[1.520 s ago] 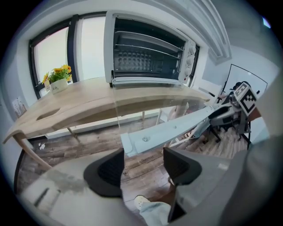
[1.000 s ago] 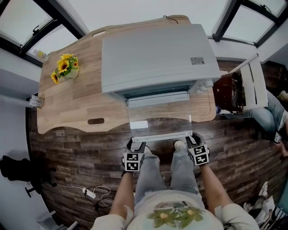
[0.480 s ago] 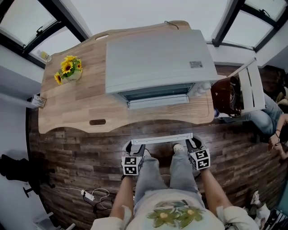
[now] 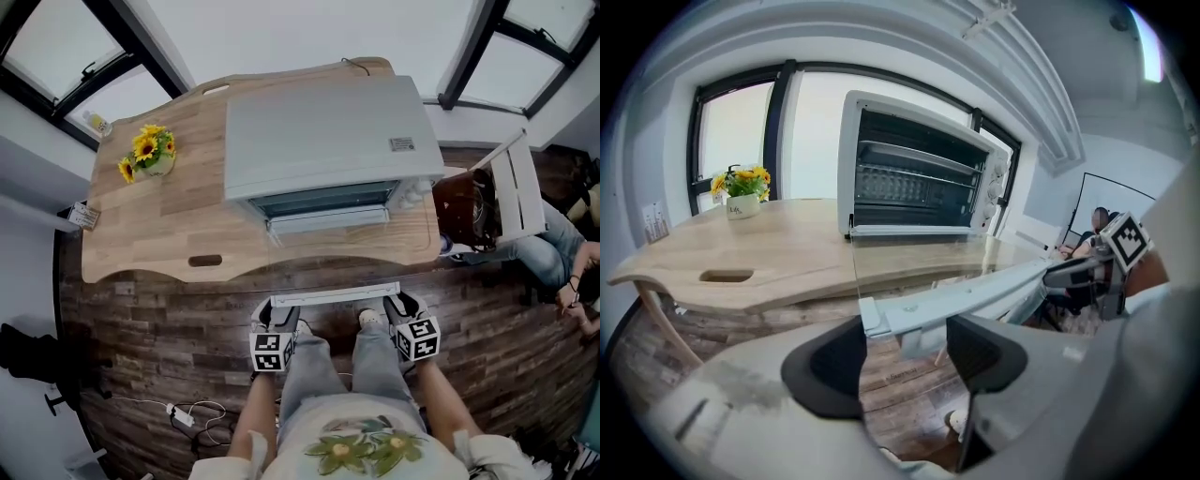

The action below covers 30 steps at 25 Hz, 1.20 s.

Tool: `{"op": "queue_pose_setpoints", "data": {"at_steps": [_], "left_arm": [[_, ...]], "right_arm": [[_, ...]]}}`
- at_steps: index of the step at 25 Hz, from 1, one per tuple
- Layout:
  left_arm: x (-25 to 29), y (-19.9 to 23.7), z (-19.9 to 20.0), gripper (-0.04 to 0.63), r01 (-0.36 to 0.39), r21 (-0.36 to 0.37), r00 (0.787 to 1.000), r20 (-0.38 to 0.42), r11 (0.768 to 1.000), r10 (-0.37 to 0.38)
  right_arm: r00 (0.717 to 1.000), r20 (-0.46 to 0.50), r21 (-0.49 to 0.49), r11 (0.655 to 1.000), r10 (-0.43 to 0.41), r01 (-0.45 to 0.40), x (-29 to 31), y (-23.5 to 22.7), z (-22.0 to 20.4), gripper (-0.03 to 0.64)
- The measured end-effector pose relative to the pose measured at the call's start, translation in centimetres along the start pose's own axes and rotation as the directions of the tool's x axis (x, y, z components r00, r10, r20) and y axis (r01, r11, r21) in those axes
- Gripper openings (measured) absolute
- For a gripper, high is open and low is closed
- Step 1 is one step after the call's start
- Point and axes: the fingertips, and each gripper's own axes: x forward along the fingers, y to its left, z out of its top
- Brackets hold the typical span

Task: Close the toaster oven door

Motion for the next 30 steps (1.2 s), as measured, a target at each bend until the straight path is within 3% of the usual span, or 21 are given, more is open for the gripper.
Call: {"op": "queue_pose_setpoints", "data": {"at_steps": [3, 17, 25, 30], "left_arm": [[-0.2, 0.1, 0.4, 0.272, -0.012, 0.003, 1.0, 0.001, 1.0, 0.012], [-1.0, 0.1, 2.4, 0.255, -0.041, -0.024, 0.998, 0.052, 0.999, 0.043], [-1.7, 0.5, 3.8, 0.172, -0.078, -0.063, 0.992, 0.097, 0.995, 0.084], [-2.3, 0.5, 5.0, 0.166, -0.071, -0.06, 0.99, 0.116, 0.996, 0.077]], "right_arm": [[0.999, 0.036, 0.016, 1.0, 0.021, -0.021, -0.5, 0.5, 1.2, 0.149], [0.999, 0.047, -0.031, 0.999, 0.013, -0.012, -0.2, 0.8, 3.4, 0.152], [0.998, 0.061, -0.053, 0.999, 0.014, -0.011, -0.9, 1.0, 5.0, 0.152], [0.998, 0.07, -0.05, 0.999, 0.003, 0.0, -1.4, 1.2, 6.1, 0.152]]}}
